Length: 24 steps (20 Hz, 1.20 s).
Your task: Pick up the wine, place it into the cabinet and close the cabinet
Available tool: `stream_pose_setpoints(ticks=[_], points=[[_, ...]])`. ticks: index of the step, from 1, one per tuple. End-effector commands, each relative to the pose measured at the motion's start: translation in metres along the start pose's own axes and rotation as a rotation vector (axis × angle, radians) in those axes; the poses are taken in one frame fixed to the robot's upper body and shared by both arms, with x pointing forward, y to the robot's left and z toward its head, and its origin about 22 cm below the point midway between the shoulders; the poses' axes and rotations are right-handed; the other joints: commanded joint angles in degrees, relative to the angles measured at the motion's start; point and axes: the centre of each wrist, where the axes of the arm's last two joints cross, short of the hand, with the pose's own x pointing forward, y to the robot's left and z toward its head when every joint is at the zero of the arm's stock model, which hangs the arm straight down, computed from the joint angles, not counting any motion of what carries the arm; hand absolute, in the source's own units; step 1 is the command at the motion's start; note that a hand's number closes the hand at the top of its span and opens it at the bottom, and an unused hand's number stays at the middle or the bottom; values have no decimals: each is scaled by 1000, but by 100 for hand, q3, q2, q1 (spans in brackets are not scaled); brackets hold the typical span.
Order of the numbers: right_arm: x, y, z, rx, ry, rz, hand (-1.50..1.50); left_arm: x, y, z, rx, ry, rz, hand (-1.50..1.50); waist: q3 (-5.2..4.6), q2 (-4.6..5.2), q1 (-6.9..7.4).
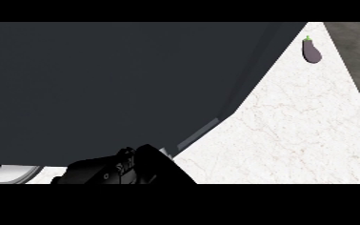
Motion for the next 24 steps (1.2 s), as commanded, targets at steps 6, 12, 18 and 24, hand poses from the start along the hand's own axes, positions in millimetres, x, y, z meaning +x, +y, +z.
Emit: stream_pose_setpoints(ticks=[6, 12, 18, 24], points=[[4, -18, -93, -76, -45, 170, 150, 0, -3, -4, 7, -6, -11, -150, 8, 3, -57], [3, -62, -129, -178, -6, 218, 150, 1, 16, -6, 18, -15, -19, -150, 7, 2, -76], [-23, -87, -144, -177, 26, 169, 150, -2, 6, -8, 28, -17, -42, -150, 11, -5, -108], [-52, -134, -147, -220, 44, 210, 150, -3, 2, -14, 18, -10, -29, -150, 12, 31, -94]])
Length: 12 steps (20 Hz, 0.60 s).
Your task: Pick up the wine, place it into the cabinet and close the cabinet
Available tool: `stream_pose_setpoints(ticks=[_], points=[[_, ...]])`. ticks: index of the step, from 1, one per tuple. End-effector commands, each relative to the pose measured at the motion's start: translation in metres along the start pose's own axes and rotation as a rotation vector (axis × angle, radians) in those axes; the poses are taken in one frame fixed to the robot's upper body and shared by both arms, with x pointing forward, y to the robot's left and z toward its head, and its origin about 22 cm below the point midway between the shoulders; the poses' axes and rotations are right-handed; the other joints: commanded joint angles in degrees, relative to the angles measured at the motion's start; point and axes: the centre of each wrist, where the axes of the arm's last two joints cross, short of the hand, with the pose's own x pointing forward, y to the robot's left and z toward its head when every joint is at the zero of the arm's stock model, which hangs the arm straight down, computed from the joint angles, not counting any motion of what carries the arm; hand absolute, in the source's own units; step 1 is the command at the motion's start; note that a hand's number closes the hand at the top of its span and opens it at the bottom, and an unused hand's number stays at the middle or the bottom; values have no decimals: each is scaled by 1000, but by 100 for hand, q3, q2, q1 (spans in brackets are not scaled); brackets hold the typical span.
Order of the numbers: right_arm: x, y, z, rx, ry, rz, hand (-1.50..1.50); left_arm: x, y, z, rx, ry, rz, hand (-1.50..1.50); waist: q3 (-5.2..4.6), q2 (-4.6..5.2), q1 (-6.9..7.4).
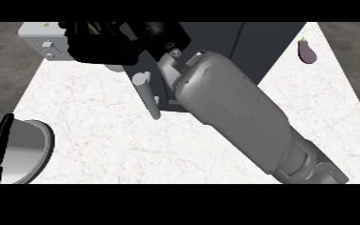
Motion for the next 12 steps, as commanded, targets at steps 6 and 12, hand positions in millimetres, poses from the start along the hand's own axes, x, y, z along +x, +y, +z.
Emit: stream_pose_setpoints(ticks=[6, 12], points=[[-32, -55, -16, -124, 53, 107, 150, 3, -6, -6, -32, 3, 28, -150, 15, 167, 26], [-53, -64, -5, -130, 52, 144, 150, 2, -13, -9, -17, -14, 23, -150, 22, 149, -23]])
